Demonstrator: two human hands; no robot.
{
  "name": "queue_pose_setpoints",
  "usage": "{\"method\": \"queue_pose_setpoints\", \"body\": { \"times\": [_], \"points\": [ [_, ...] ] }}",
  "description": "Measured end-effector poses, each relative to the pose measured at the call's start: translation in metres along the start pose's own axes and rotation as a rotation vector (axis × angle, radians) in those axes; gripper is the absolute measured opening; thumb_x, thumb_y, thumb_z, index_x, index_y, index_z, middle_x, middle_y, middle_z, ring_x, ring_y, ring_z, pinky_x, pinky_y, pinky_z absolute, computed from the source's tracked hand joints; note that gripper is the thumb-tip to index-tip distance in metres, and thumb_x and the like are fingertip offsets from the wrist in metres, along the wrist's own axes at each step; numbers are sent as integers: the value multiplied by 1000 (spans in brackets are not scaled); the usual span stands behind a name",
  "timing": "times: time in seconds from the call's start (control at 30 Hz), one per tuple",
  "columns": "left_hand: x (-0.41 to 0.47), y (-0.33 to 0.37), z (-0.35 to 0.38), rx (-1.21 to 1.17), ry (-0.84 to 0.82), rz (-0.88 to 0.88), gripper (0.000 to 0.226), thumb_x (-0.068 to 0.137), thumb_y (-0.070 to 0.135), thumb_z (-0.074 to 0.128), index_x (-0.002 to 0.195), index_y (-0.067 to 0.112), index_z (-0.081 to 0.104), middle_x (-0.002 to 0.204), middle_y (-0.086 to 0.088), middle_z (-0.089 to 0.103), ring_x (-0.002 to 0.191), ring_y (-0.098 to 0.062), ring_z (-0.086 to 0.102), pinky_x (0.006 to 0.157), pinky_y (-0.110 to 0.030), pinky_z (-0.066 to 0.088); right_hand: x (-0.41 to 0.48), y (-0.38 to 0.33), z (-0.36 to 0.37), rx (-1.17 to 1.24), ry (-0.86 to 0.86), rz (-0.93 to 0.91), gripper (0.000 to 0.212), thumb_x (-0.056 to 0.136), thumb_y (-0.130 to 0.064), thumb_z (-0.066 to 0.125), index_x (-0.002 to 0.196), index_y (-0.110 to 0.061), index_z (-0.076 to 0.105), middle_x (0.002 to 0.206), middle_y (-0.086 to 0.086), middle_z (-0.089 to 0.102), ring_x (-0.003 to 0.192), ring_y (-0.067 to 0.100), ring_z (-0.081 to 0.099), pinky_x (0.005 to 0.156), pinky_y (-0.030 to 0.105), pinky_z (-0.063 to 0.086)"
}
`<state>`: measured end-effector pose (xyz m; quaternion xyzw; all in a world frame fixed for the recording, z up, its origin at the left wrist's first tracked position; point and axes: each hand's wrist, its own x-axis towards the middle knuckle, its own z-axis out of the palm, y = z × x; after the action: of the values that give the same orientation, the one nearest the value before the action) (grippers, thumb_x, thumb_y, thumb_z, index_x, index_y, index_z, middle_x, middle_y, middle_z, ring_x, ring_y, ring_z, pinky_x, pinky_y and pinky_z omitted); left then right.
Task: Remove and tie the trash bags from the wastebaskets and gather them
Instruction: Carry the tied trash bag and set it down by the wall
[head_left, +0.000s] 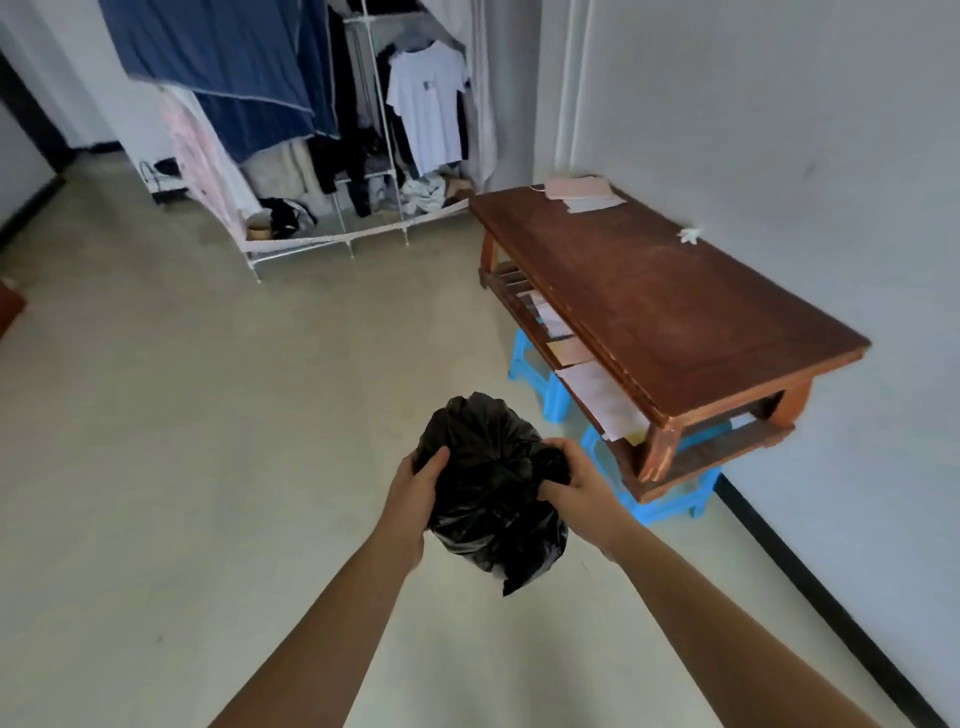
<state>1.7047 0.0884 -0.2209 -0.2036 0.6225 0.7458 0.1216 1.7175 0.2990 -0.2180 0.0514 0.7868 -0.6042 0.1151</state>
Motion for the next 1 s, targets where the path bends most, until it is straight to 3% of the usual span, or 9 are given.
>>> {"method": "queue_pose_setpoints", "body": {
  "times": [0.13, 0.3, 0.47, 0.63, 0.8, 1.0],
  "points": [
    [51, 36, -39, -39, 58, 73, 40, 95, 40, 63, 131, 27, 56, 124, 7, 66, 114, -16, 63, 105, -42, 48, 75, -30, 43, 22, -46, -34, 43, 83, -1, 62, 116, -28, 54, 108, -3, 66, 102, 14, 64, 89, 35, 54],
    [154, 85, -84, -71, 98, 112, 57, 83, 50, 72, 135, 35, 54, 126, 13, 67, 116, -10, 64, 104, -40, 49, 214, -62, 95, 86, -119, -107, 40, 88, -8, 65, 119, -29, 55, 109, -9, 67, 98, 0, 65, 82, 22, 51],
    [267, 165, -124, -104, 211, 173, 48, 90, 30, 68, 136, 31, 51, 124, 9, 67, 107, -8, 66, 90, -32, 53, 365, -115, 145, 142, -223, -151, 41, 88, -6, 63, 121, -28, 55, 111, -10, 67, 95, -6, 64, 74, 14, 50],
    [346, 250, -178, -149, 334, 215, 52, 93, 24, 65, 141, 31, 45, 128, 4, 66, 112, -12, 66, 96, -38, 52, 484, -194, 195, 155, -312, -186, 37, 89, -7, 64, 120, -26, 57, 109, -12, 67, 94, -6, 64, 72, 9, 50],
    [423, 314, -256, -255, 492, 253, 37, 95, 20, 61, 130, 29, 57, 118, 1, 72, 108, -14, 68, 95, -38, 53, 595, -259, 286, 125, -446, -229, 37, 88, -8, 67, 117, -29, 58, 105, -18, 67, 97, -4, 64, 75, 11, 49],
    [524, 371, -370, -337, 623, 320, 33, 95, 19, 60, 128, 23, 59, 119, -1, 71, 107, -15, 69, 94, -38, 54, 721, -321, 419, 72, -552, -315, 39, 89, -6, 63, 118, -30, 57, 107, -19, 66, 95, -9, 61, 75, 9, 48]
  ]
}}
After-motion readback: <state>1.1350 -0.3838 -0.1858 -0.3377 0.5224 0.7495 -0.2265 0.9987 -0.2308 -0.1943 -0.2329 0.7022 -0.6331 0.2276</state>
